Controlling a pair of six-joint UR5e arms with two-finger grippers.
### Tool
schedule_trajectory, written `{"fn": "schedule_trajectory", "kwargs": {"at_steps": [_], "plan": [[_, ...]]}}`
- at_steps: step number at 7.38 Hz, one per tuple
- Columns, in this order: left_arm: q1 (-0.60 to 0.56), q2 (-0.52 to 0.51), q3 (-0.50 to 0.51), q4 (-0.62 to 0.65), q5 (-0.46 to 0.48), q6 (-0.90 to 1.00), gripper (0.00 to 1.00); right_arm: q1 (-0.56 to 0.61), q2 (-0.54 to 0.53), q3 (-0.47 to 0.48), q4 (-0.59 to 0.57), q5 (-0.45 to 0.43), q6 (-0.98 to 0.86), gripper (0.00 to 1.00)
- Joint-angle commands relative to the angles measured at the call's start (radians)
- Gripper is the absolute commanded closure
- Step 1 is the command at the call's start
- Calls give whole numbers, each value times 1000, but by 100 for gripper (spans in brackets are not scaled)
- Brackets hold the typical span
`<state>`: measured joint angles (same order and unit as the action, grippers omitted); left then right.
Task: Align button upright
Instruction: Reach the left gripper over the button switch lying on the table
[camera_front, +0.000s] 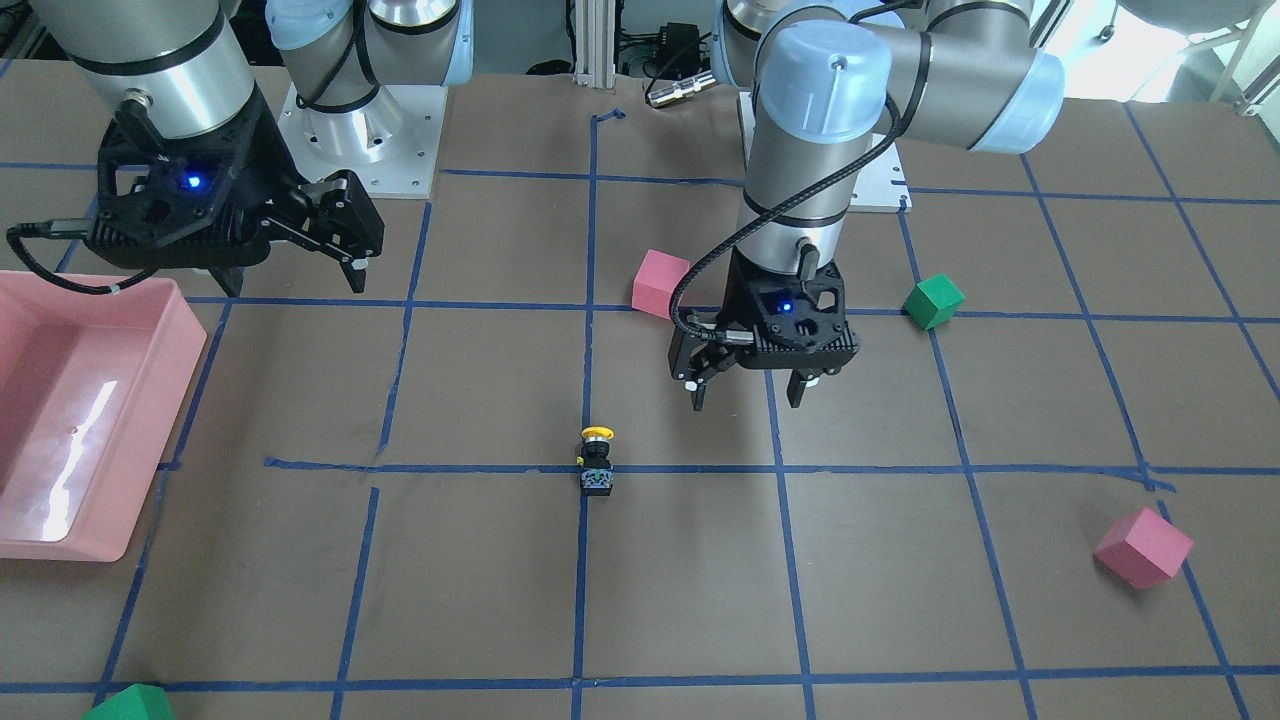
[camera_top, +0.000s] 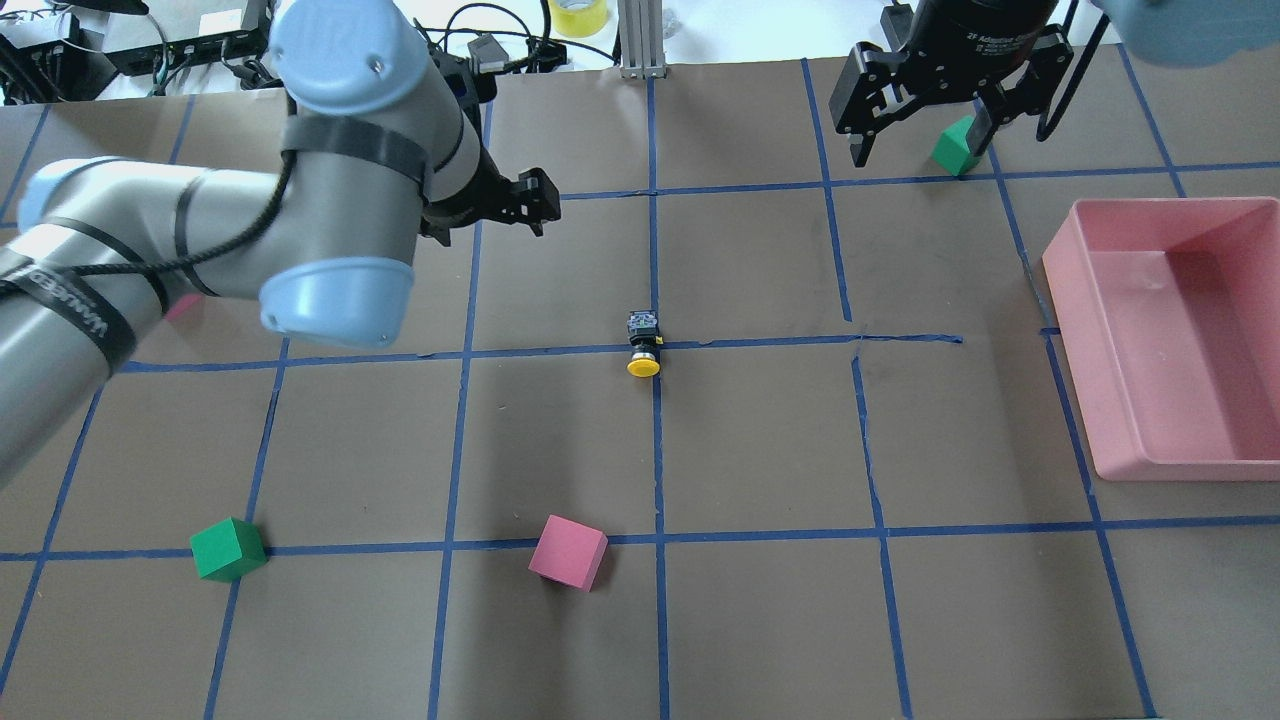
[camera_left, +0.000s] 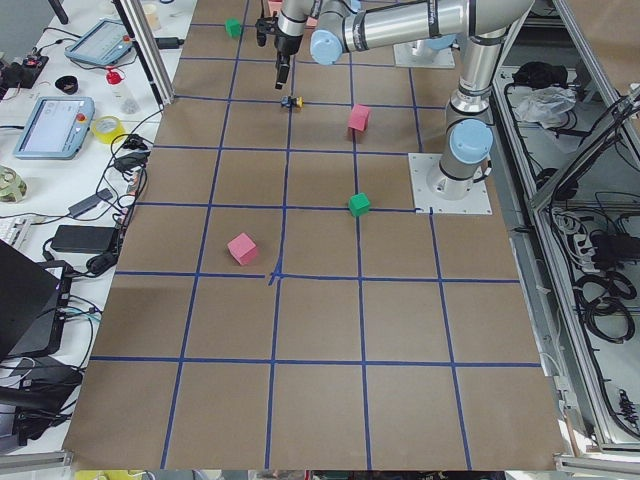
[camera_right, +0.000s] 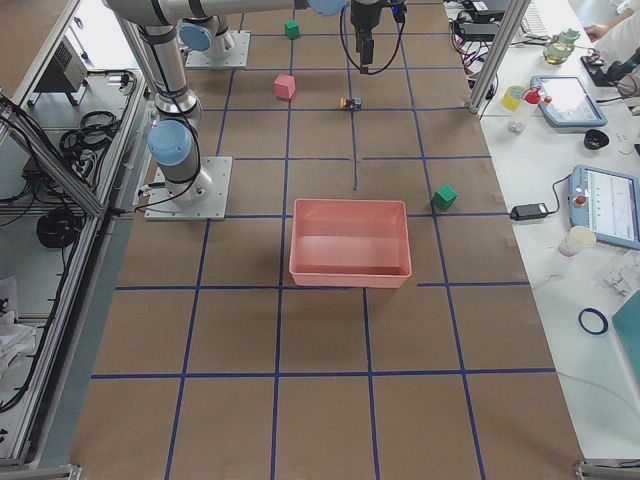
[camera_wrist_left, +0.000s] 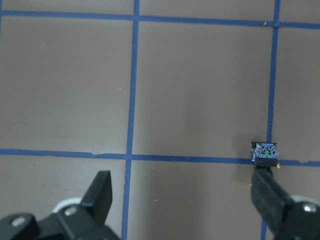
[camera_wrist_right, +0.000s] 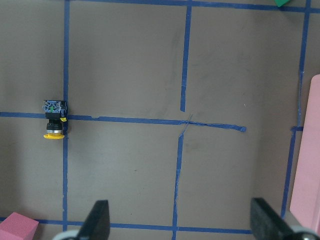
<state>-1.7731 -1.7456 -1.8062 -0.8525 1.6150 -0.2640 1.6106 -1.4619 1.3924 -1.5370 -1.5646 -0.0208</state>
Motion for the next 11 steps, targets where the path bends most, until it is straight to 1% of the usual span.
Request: {"fn": "schedule_trajectory", "kwargs": {"at_steps": [1,2,3,4,5,6,7,9,10,11], "plan": [[-119,-95,-109,281,99,-82,0,0,0,2,0,0,-1,0],[-165,-141,-130,376,149,-119,0,0,0,2,0,0,-1,0],[-205,-190,-159,489,157,-180,0,0,0,2,0,1,-1,0],[-222,-231,-211,642,173,-193,0,0,0,2,0,0,1,0],[-239,-271,-252,756,181,-193,0,0,0,2,0,0,1,0],[-270,-317,-263,820,245,-196,5,0,0,2,0,0,1,0],[-298,-351,-263,899,261,-199,5,0,0,2,1,0,1,0],[-312,-396,-268,970,259,-199,5,0,0,4,1,-2,1,0],[-312,-399,-275,983,259,-198,12,0,0,4,2,0,1,0],[-312,-399,-301,1039,258,-199,13,0,0,4,2,1,-1,0]]}}
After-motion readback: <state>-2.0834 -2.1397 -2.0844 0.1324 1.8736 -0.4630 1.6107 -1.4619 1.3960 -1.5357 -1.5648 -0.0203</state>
